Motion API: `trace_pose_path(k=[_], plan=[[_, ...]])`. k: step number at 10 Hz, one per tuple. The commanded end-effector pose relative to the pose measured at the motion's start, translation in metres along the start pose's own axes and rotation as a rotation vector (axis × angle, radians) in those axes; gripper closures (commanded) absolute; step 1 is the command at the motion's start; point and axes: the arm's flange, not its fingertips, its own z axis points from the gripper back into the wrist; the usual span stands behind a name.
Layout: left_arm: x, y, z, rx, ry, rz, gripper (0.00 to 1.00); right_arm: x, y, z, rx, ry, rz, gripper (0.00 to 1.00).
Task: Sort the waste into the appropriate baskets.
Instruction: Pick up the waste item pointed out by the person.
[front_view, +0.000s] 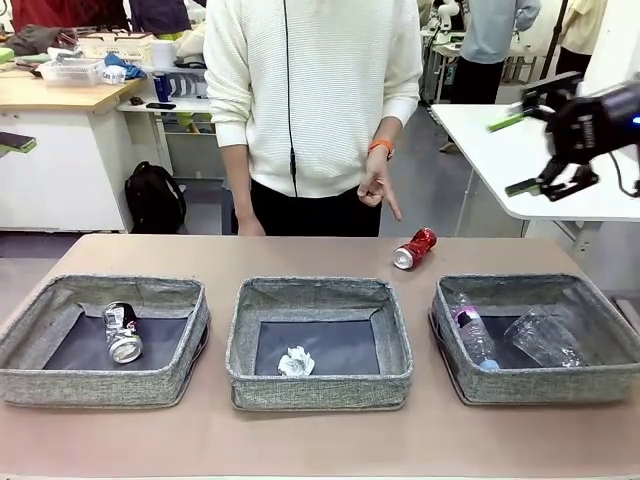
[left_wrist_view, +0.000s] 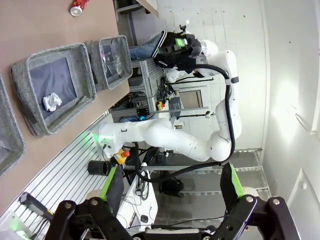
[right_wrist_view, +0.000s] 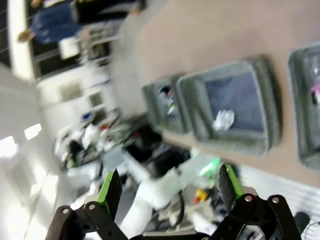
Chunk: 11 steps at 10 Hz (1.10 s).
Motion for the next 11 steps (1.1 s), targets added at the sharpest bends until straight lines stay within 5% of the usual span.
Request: trace_pose_path(k=[1, 5, 9, 10, 11], plan=[[0.001, -0.003, 0.001, -0.023, 0.001, -0.029, 0.00, 0.023, 0.029, -0.042, -0.337, -0.160, -0.125, 0.00], [0.001, -0.003, 0.001, -0.023, 0.001, -0.029, 0.00, 0.064, 0.048, -0.079, -0.467, -0.443, -0.031, 0.00], [0.001, -0.003, 0.001, -0.023, 0.001, -0.029, 0.00, 0.066, 0.037, -0.078, -0.455, -0.423, 0.001, 0.00], [0.001, -0.003, 0.001, -0.023, 0.001, -0.029, 0.00, 0.060, 0.042, -0.101, -0.601, -0.559, -0.126, 0.00], [0.001, -0.003, 0.001, -0.023, 0.001, -0.029, 0.00, 0.077, 0.047, -0.118, -0.629, -0.513, -0.132, 0.00]])
